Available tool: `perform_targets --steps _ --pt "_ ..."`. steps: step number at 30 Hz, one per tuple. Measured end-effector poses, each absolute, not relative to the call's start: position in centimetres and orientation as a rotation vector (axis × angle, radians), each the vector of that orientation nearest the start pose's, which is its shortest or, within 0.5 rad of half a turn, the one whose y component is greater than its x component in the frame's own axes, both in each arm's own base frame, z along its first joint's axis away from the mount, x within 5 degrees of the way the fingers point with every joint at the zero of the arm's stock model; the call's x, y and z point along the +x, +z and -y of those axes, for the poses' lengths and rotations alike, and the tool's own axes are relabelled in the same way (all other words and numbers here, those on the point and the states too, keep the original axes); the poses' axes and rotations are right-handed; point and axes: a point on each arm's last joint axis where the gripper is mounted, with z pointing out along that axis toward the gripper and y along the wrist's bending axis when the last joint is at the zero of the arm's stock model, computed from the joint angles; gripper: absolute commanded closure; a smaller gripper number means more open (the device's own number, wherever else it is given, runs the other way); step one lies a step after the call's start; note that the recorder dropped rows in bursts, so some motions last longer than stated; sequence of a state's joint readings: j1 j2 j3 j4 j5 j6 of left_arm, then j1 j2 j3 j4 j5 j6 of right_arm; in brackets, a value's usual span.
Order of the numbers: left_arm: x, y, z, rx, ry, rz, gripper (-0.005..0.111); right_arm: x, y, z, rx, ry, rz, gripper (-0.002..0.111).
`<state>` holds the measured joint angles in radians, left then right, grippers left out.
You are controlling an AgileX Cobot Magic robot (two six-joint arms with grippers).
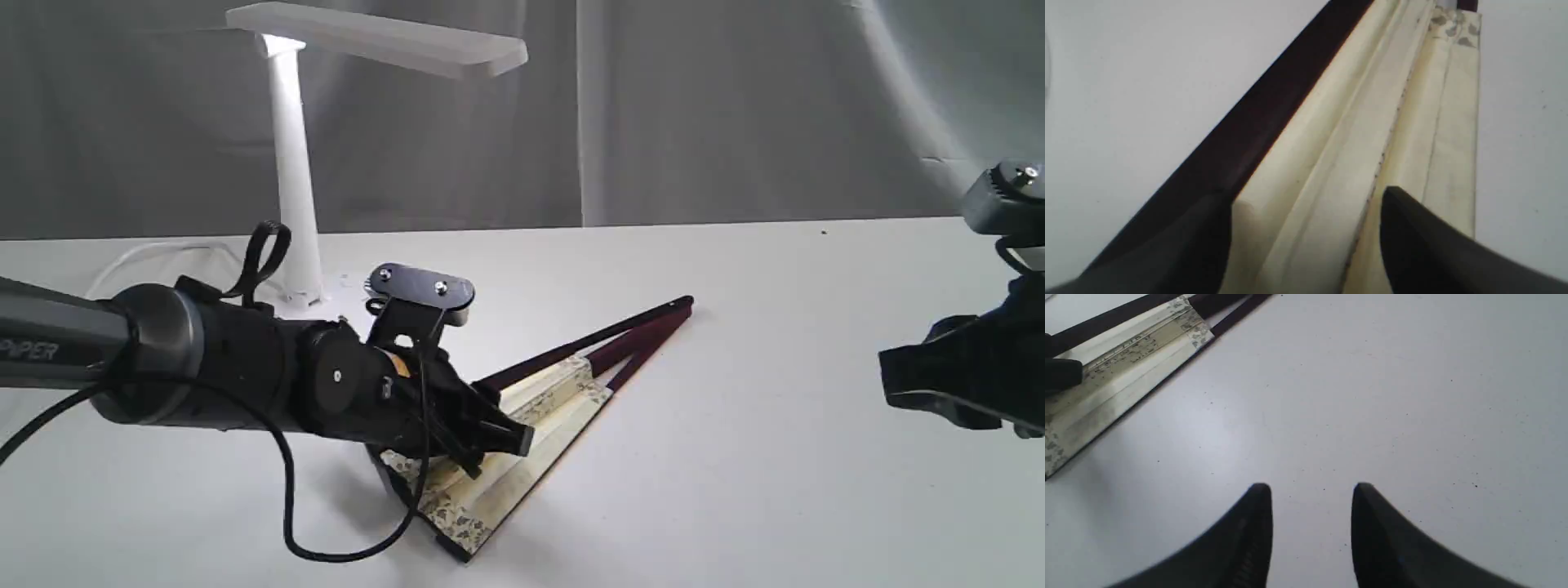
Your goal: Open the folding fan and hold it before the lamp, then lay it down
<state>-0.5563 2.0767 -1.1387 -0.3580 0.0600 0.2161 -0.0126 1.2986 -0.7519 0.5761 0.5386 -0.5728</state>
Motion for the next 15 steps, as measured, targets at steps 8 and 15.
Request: perform_targets --steps 8,15 --pt "34.5 8.9 21.7 0.538 -0.306 -2.494 0.063 24.9 24.4 -2.3 -0.173 0.330 -2.463 0.075" --pt "34.4 9.0 21.8 0.652 -0.275 -2.482 0.086 24.9 24.4 -2.3 -0.173 0.330 -2.463 0.075"
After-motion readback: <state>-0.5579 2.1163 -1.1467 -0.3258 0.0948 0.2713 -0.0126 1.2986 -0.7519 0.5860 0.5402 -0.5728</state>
